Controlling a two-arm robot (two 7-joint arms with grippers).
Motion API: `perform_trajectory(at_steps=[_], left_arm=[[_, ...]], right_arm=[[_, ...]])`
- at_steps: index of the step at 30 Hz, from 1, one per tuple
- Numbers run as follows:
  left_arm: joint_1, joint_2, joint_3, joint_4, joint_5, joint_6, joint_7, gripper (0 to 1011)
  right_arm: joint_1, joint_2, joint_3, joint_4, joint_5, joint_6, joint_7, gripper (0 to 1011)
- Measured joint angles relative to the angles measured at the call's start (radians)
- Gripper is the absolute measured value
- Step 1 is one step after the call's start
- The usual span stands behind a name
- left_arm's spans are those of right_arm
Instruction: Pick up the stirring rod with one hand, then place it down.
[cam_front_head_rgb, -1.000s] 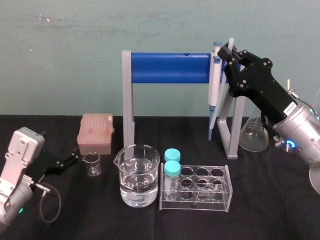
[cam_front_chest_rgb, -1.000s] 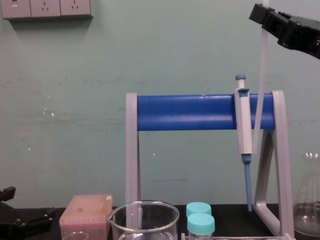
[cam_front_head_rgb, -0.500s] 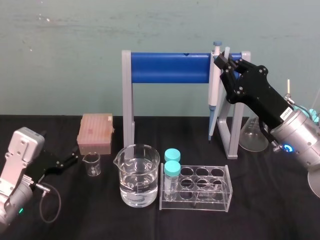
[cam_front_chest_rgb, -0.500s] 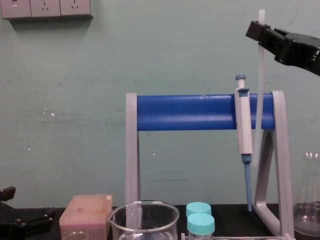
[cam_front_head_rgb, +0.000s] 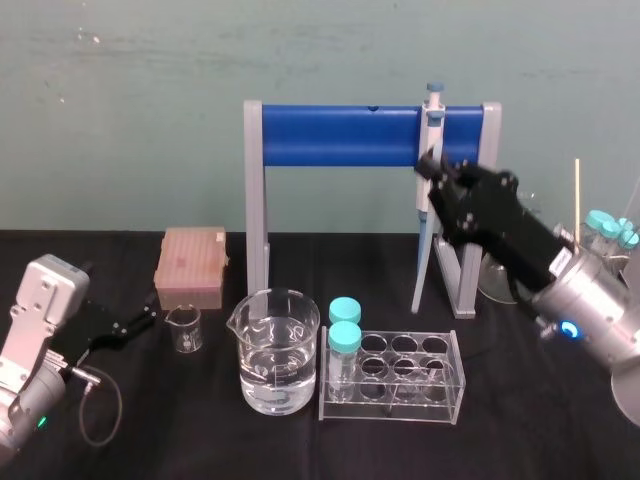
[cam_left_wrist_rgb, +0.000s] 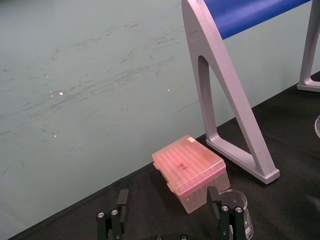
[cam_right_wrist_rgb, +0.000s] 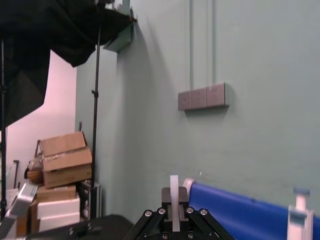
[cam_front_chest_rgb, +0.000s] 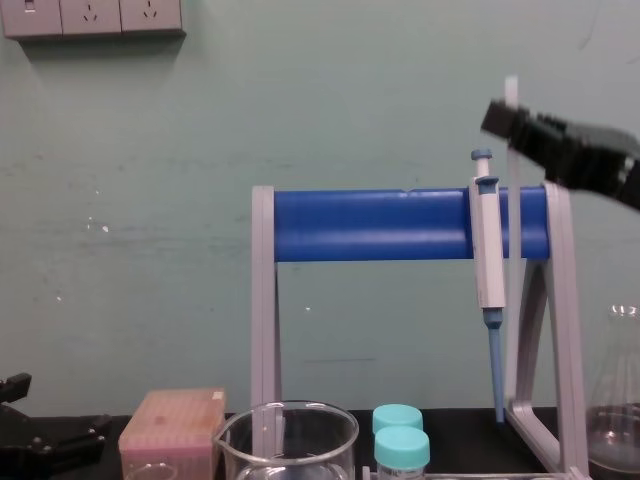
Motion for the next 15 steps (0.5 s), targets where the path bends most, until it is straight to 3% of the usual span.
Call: perform_trajectory(at_steps=[15], left_arm=[[0.0, 0.0, 0.0, 0.0, 0.0, 0.0, 0.0, 1000]], right_arm=[[-0.037, 0.006, -0.029, 0.064, -0.004, -0.022, 0.027, 67]])
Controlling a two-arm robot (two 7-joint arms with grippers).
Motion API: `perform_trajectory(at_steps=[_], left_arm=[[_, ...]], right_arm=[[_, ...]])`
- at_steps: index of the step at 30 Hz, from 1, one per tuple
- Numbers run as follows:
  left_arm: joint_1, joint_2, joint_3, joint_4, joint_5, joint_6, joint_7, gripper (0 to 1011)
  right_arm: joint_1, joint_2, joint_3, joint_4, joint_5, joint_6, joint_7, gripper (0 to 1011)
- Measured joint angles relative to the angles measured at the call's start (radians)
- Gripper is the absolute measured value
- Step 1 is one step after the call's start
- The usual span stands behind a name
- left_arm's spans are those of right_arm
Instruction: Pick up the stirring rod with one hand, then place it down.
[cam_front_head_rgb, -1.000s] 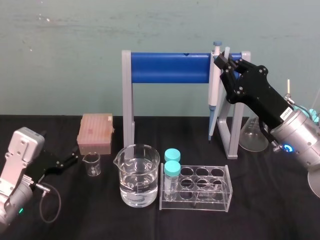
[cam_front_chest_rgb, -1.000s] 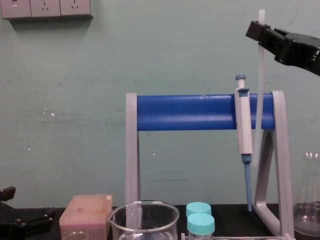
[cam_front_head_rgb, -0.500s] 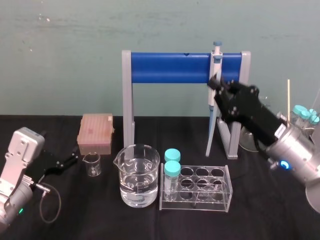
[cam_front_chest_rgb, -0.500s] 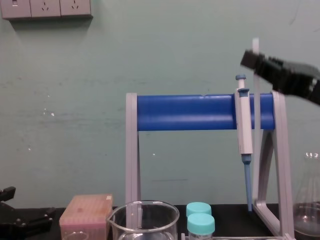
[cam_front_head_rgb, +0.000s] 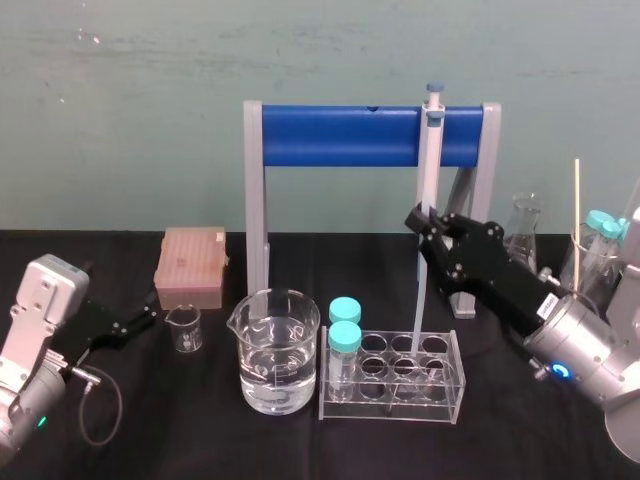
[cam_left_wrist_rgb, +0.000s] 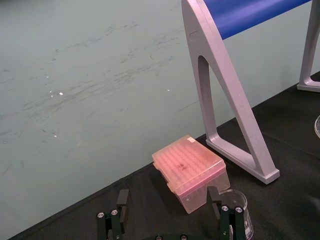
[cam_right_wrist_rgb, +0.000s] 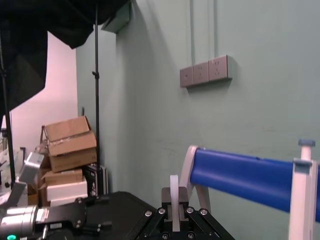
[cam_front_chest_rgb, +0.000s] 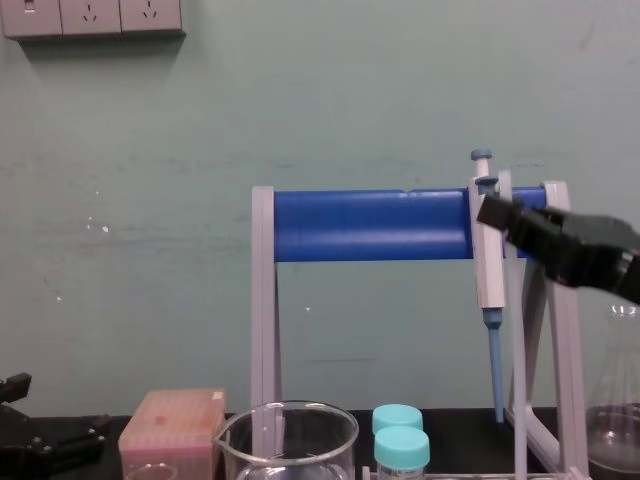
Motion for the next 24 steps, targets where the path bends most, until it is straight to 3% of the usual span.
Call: perform_trajectory(at_steps=[24], left_arm=[[0.0, 0.0, 0.0, 0.0, 0.0, 0.0, 0.0, 1000]], right_arm=[[0.019, -0.045, -0.028, 0.133, -0.032, -0.042, 0.025, 67]])
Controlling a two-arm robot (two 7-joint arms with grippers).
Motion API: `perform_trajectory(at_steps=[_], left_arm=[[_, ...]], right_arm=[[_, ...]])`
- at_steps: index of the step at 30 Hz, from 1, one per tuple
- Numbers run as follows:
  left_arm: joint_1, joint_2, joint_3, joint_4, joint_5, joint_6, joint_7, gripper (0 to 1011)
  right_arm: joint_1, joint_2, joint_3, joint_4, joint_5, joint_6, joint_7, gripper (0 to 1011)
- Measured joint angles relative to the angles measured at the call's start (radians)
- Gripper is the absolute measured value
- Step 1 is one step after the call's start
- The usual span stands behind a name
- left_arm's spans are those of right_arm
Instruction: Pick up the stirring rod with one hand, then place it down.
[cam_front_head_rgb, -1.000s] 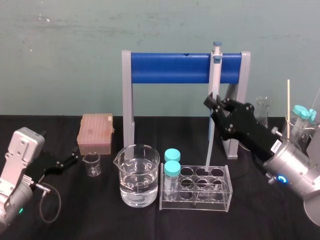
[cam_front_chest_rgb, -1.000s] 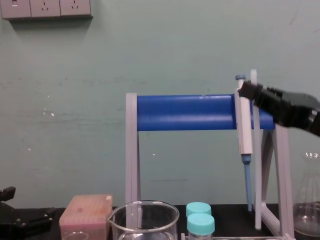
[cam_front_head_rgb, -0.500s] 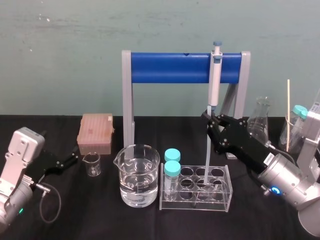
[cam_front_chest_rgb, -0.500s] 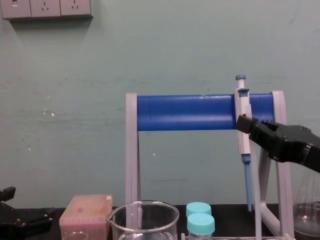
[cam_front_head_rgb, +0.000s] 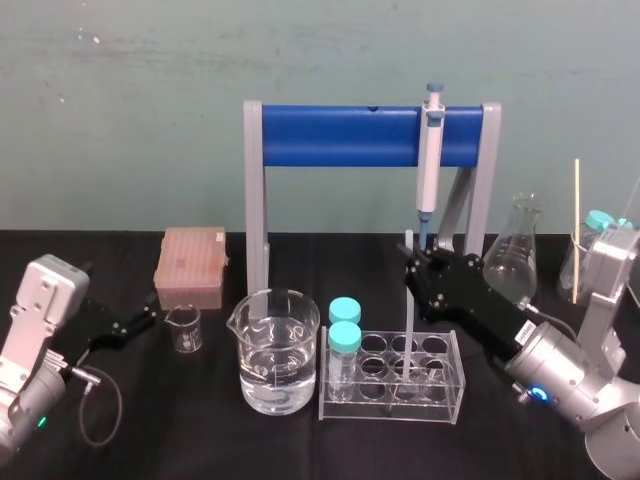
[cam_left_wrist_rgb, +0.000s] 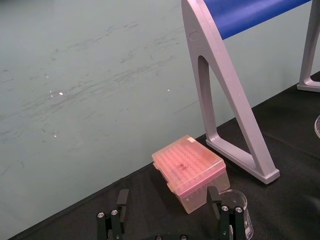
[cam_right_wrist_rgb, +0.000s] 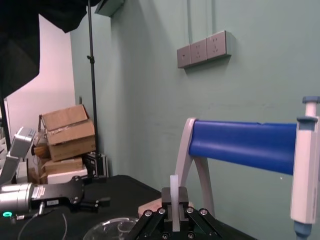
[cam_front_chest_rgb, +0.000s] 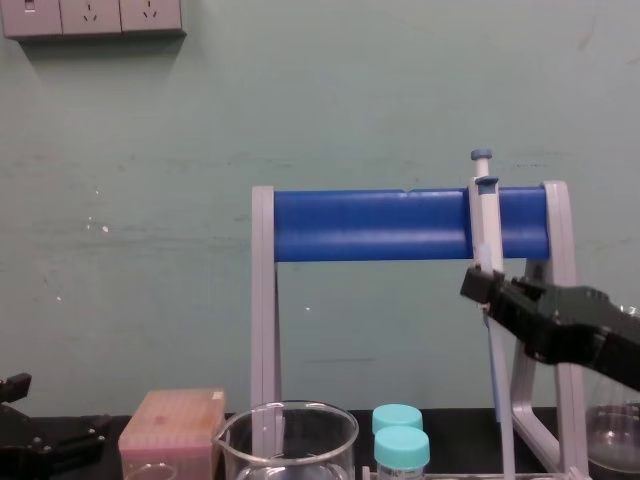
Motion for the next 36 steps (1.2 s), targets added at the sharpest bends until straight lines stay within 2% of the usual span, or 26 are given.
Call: perform_trajectory(at_steps=[19, 25, 36], left_arm=[[0.0, 0.0, 0.0, 0.0, 0.0, 0.0, 0.0, 1000], [0.0, 0.0, 0.0, 0.0, 0.0, 0.0, 0.0, 1000], [0.0, 0.0, 0.0, 0.0, 0.0, 0.0, 0.0, 1000]], right_arm=[[0.013, -0.024, -0.016, 0.072, -0.033, -0.015, 0.013, 67], [0.02, -0.026, -0.024, 0.085, -0.052, -0.013, 0.012, 67], [0.021, -0.026, -0.024, 0.085, -0.052, -0.011, 0.01, 67]])
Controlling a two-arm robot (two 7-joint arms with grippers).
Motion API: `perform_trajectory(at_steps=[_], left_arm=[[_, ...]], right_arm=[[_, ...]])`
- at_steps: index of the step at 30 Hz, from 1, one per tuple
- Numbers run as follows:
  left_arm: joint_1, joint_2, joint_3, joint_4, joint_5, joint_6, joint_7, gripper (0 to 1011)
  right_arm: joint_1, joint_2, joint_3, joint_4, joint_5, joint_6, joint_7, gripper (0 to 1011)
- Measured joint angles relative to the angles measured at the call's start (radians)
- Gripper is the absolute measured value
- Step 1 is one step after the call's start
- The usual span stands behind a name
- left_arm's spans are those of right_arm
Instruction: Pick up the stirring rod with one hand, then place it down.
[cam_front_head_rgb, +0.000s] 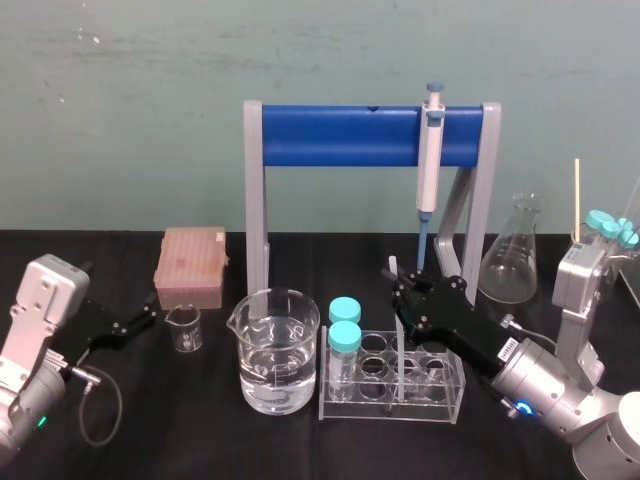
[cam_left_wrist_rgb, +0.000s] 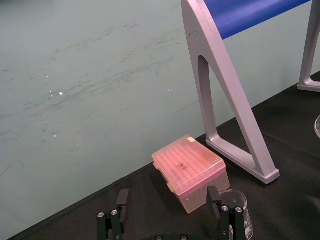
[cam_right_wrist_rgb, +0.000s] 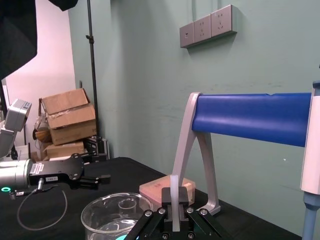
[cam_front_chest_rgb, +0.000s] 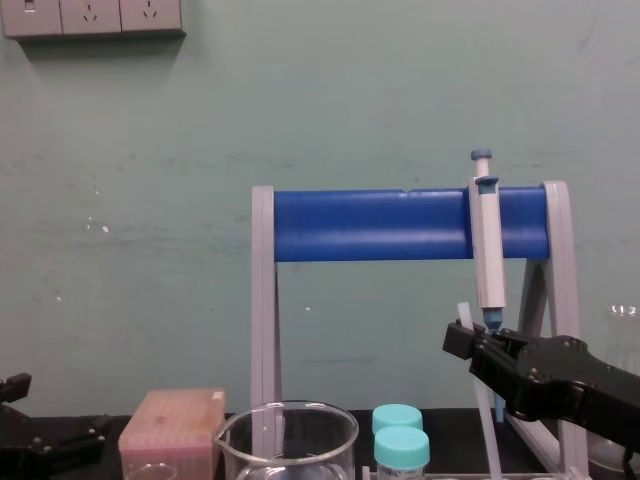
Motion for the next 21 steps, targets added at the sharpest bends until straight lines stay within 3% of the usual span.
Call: perform_trajectory(at_steps=[5, 10, 17, 21], left_arm=[[0.0, 0.0, 0.0, 0.0, 0.0, 0.0, 0.0, 1000], [0.0, 0.0, 0.0, 0.0, 0.0, 0.0, 0.0, 1000], [0.0, 0.0, 0.0, 0.0, 0.0, 0.0, 0.0, 1000], [0.0, 0.0, 0.0, 0.0, 0.0, 0.0, 0.0, 1000]], right_arm=[[0.0, 0.0, 0.001, -0.001, 0.002, 0.001, -0.001, 100], [-0.001, 0.0, 0.001, -0.001, 0.002, 0.001, -0.001, 230], [-0.001, 0.0, 0.001, -0.002, 0.003, 0.001, -0.001, 486], [-0.002, 0.0, 0.001, -0.002, 0.003, 0.001, -0.001, 574]])
